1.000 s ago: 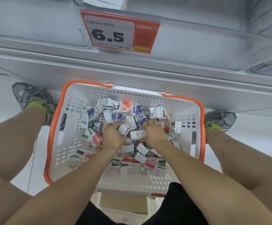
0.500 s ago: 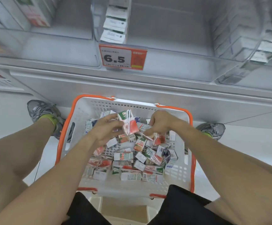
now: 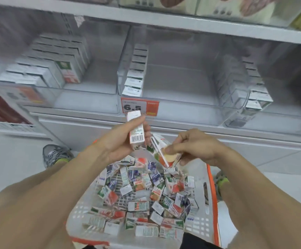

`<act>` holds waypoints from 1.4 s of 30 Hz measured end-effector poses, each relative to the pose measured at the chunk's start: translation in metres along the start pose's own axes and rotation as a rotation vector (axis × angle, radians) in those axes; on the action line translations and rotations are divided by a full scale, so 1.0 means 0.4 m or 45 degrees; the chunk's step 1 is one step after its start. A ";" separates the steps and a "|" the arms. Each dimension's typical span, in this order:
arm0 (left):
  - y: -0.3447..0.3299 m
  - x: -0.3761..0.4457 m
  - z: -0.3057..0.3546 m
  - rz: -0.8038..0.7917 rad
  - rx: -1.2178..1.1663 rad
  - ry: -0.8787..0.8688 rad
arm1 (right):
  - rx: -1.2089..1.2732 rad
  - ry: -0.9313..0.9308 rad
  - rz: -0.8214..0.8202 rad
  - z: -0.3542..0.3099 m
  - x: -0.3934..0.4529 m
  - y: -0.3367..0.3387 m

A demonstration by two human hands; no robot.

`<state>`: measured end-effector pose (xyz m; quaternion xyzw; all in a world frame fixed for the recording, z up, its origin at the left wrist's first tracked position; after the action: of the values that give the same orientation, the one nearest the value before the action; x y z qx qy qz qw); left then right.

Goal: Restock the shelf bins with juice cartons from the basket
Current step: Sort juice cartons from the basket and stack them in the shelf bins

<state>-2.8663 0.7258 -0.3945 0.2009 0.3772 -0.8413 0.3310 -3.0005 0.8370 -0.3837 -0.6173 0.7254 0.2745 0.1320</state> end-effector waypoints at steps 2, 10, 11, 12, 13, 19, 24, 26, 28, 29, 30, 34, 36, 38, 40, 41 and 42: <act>0.020 0.001 0.019 0.058 0.069 -0.011 | 0.076 0.000 0.025 -0.005 0.001 0.002; 0.008 -0.038 0.066 0.059 0.017 -0.042 | 0.487 0.158 0.160 -0.073 -0.017 0.029; 0.000 -0.048 0.062 0.023 0.008 -0.041 | 0.541 0.193 0.160 -0.080 -0.025 0.026; -0.014 -0.060 0.054 -0.027 0.004 -0.031 | 0.583 0.224 0.173 -0.086 -0.033 0.022; -0.034 -0.068 0.044 -0.081 0.011 -0.017 | 0.599 0.250 0.203 -0.092 -0.042 0.019; -0.065 -0.046 0.002 -0.034 0.217 0.024 | 0.097 0.402 0.426 -0.113 -0.079 0.009; -0.048 -0.040 -0.020 0.037 0.177 0.032 | 0.053 0.538 0.250 -0.136 -0.078 0.000; -0.047 -0.041 -0.020 -0.007 0.152 0.068 | 0.020 0.577 0.236 -0.138 -0.079 0.013; -0.058 -0.048 -0.020 -0.098 0.166 0.104 | 0.081 0.589 0.259 -0.128 -0.076 0.034; -0.068 -0.053 -0.021 -0.155 0.180 0.117 | 0.138 0.574 0.235 -0.122 -0.072 0.039; -0.082 -0.060 -0.022 -0.225 0.186 0.124 | 0.189 0.543 0.176 -0.116 -0.065 0.037; -0.122 -0.084 -0.027 -0.457 0.271 0.148 | 0.313 0.453 -0.205 -0.107 -0.054 -0.007; -0.125 -0.096 -0.022 -0.502 0.309 0.137 | 0.267 0.559 -0.259 -0.132 -0.062 -0.016; -0.117 -0.107 -0.013 -0.478 0.312 0.119 | 0.289 0.615 -0.238 -0.146 -0.065 -0.013; -0.115 -0.118 -0.005 -0.429 0.251 0.121 | 0.357 0.653 -0.229 -0.155 -0.067 -0.006; -0.110 -0.120 0.001 -0.375 0.197 0.121 | 0.394 0.682 -0.219 -0.159 -0.069 0.001; -0.100 -0.120 0.008 -0.291 0.143 0.118 | 0.436 0.713 -0.192 -0.165 -0.072 0.010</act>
<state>-2.8614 0.7628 -0.3441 0.2135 0.3648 -0.8831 0.2034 -2.9888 0.8238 -0.3137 -0.6895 0.7213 -0.0421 0.0494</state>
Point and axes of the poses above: each hand's wrist, its own x-axis towards the middle knuckle, its own y-axis out of the back of the hand, z = x × y, the point moved 9 cm from there along x, towards the middle knuckle, and after that the axes turned 7 degrees about y, right-handed, at the moved point
